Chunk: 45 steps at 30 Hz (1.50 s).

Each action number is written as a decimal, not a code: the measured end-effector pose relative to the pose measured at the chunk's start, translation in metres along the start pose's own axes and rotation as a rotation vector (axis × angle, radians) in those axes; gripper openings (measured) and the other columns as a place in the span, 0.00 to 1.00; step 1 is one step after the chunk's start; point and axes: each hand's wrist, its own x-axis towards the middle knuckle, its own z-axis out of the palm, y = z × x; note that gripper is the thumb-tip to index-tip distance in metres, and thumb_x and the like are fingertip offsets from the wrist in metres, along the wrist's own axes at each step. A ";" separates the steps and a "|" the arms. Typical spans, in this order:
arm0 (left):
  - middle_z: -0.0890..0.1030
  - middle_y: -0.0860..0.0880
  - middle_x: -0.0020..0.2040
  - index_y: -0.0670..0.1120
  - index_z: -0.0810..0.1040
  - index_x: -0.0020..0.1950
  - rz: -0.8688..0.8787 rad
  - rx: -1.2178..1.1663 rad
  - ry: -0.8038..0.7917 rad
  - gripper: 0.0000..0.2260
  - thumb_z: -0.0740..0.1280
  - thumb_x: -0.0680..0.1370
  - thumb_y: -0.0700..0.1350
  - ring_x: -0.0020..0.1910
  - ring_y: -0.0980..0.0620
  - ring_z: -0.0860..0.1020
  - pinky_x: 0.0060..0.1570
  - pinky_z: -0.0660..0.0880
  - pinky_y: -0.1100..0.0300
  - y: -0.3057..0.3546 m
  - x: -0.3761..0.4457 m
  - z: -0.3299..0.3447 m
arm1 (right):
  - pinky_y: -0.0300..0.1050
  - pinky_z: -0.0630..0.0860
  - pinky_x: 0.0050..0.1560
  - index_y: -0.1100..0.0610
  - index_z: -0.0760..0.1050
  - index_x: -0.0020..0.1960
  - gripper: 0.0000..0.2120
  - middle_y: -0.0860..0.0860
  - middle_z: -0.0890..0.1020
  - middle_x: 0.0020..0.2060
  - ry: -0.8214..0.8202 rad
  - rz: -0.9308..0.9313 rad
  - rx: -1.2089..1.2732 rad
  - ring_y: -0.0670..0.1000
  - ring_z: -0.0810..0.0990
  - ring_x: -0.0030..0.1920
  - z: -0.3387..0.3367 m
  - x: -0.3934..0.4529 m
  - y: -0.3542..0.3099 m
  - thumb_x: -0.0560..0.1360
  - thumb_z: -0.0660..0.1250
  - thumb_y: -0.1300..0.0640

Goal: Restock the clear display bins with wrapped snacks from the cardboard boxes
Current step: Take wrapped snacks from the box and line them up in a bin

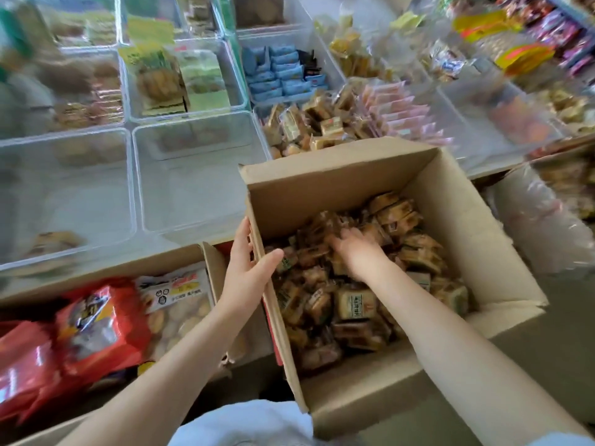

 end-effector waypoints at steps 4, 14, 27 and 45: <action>0.71 0.59 0.73 0.68 0.59 0.76 -0.018 -0.010 0.026 0.36 0.69 0.70 0.61 0.72 0.53 0.71 0.71 0.70 0.42 0.002 -0.002 0.004 | 0.54 0.69 0.68 0.53 0.72 0.65 0.21 0.55 0.69 0.70 0.052 -0.024 0.204 0.59 0.67 0.71 0.000 0.003 0.002 0.75 0.69 0.63; 0.72 0.58 0.71 0.59 0.67 0.76 0.000 0.319 -0.054 0.28 0.66 0.77 0.65 0.69 0.56 0.71 0.69 0.70 0.50 0.009 0.006 -0.044 | 0.47 0.80 0.38 0.58 0.76 0.63 0.19 0.56 0.82 0.49 -0.041 -0.414 2.184 0.55 0.83 0.47 -0.094 -0.046 -0.045 0.80 0.61 0.47; 0.69 0.36 0.75 0.38 0.70 0.73 -0.119 1.116 0.601 0.31 0.70 0.77 0.55 0.75 0.37 0.66 0.68 0.67 0.39 -0.089 0.033 -0.424 | 0.44 0.76 0.38 0.47 0.75 0.60 0.09 0.53 0.85 0.42 -0.358 -0.305 1.839 0.53 0.85 0.38 -0.180 0.091 -0.375 0.84 0.58 0.52; 0.66 0.38 0.77 0.43 0.61 0.81 -0.065 1.207 0.474 0.41 0.48 0.78 0.71 0.69 0.40 0.72 0.68 0.67 0.40 -0.135 0.040 -0.478 | 0.39 0.70 0.53 0.57 0.76 0.69 0.16 0.55 0.80 0.63 -0.031 -0.225 0.699 0.53 0.78 0.60 -0.143 0.268 -0.543 0.82 0.62 0.62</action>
